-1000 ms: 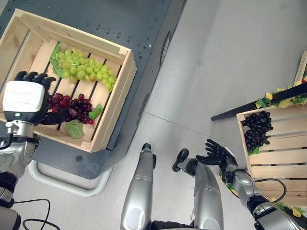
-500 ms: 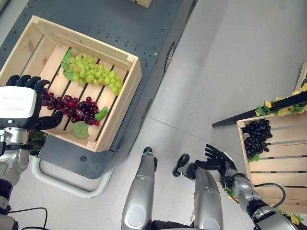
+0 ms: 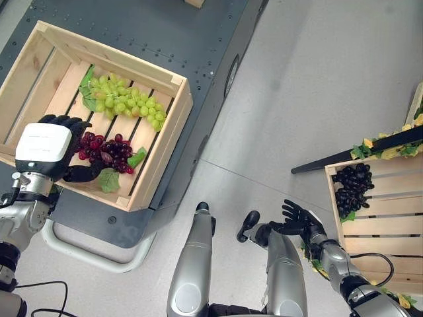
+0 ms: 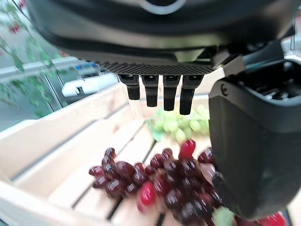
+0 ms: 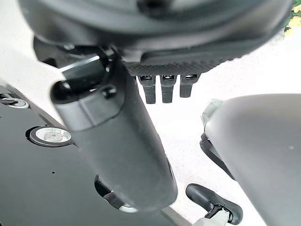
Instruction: Pick up the fruits from the basket on one side to the basket on the other side
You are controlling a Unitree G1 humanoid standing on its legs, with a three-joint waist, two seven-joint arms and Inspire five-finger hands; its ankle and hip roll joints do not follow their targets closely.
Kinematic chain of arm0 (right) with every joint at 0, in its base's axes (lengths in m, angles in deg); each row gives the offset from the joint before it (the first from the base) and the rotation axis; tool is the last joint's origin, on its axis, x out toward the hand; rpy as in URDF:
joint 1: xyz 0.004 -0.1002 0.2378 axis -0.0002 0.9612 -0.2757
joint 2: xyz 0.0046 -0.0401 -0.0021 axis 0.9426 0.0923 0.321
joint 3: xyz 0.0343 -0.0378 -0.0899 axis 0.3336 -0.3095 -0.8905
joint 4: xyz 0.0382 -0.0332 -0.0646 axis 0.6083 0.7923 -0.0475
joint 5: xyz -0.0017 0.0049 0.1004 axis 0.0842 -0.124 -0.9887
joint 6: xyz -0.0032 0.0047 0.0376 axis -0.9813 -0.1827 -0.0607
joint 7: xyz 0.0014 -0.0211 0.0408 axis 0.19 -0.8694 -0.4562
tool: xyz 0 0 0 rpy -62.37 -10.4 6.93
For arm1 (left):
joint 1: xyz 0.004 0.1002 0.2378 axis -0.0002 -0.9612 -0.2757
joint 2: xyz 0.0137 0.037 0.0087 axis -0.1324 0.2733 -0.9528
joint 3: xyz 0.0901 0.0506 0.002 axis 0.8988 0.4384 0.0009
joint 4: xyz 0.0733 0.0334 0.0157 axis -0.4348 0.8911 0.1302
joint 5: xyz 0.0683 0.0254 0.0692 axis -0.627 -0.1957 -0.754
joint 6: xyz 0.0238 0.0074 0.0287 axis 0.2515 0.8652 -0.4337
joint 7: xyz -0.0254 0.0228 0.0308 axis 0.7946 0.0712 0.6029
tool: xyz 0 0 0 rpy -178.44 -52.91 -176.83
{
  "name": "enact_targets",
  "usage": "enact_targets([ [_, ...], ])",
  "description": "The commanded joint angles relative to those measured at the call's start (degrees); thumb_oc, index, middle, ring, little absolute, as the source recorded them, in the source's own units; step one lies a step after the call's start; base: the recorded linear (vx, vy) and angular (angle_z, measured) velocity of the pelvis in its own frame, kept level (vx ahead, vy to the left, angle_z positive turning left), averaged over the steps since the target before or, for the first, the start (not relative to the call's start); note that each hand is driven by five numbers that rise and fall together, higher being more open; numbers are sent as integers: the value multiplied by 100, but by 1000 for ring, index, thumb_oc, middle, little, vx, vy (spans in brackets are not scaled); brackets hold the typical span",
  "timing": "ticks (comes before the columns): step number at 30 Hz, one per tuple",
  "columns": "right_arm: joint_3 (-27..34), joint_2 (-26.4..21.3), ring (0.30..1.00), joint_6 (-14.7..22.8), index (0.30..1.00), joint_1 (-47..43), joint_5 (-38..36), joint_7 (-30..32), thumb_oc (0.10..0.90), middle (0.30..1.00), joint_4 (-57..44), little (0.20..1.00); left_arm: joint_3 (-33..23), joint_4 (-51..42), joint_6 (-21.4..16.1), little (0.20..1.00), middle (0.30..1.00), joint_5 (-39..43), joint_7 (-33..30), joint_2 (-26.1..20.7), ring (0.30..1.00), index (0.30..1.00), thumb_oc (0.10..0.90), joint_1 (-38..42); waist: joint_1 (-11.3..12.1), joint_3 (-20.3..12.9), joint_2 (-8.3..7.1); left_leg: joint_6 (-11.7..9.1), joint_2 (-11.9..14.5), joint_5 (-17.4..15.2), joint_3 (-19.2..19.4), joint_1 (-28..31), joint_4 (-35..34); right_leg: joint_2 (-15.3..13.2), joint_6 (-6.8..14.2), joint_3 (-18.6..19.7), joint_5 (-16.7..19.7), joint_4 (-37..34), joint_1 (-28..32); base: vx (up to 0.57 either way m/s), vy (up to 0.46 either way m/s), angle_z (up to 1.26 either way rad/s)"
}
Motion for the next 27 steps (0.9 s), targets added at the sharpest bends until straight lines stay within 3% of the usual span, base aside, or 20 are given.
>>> enact_targets([
  [1,316,-385,900,246,900,307,163,-24,800,900,-76,900,-316,-294,-83,900,900,344,309,-658,900,900,800,262,19,-75,210,537,-348,342,516,173,-861,248,-103,-97,-244,-78,728,7,20,4],
  [16,242,-497,900,322,900,269,-74,-87,800,900,-264,900,323,-433,584,900,900,581,1572,-746,900,900,800,893,-35,-75,148,539,-319,372,470,-241,-831,273,-65,-104,-173,8,253,1,18,2],
  [25,104,-460,900,449,900,278,-325,-169,800,900,-379,900,1077,-275,1886,900,900,13,1441,-916,900,900,800,1734,-73,-75,2,568,-286,338,383,-514,-763,296,-35,-142,-122,51,2,-1,4,4],
  [27,97,-431,900,463,900,267,-368,-201,800,900,-338,900,1206,-180,1996,900,900,26,1628,-877,900,900,800,1866,-70,-75,-23,569,-286,341,362,-540,-763,298,-18,-157,-98,51,-23,0,0,0],
])
